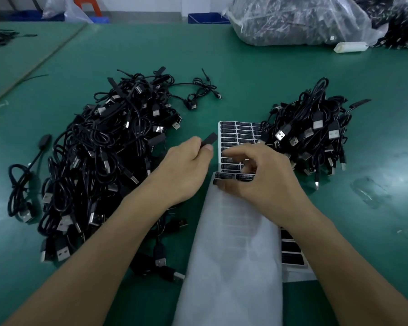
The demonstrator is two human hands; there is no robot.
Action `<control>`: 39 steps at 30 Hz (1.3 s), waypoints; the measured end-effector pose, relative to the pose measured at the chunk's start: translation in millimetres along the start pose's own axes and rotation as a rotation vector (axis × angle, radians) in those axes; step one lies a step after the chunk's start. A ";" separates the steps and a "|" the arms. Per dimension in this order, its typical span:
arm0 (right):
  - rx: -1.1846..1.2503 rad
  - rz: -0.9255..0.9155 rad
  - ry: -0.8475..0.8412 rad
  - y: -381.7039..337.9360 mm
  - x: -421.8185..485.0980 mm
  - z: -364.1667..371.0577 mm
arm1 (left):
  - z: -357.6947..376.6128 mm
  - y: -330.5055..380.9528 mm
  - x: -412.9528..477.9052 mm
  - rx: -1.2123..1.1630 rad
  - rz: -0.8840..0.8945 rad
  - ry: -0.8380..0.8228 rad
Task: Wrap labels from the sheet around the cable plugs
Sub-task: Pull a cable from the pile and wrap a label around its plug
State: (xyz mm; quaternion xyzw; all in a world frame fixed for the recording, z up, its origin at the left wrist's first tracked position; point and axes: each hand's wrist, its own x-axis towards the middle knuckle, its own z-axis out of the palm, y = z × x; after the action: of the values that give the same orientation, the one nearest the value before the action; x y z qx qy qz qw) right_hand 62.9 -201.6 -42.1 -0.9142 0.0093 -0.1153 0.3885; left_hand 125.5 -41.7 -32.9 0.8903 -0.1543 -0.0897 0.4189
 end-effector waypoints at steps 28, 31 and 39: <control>0.609 0.249 0.020 -2.7 2.7 -9.2 | -6.9 -2.8 2.1 -0.206 0.128 0.125; 0.599 0.244 0.032 -0.9 3.7 -8.5 | -6.4 1.8 -2.3 -0.103 0.181 0.076; 0.565 0.238 0.015 -5.0 2.2 -5.1 | -7.7 14.0 -11.6 -0.032 0.199 0.058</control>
State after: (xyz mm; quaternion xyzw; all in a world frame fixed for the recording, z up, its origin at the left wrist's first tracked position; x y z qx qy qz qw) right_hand 63.6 -202.0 -34.7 -0.7616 0.0867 -0.0736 0.6380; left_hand 114.0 -40.6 -16.8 0.8661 -0.2285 -0.0244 0.4439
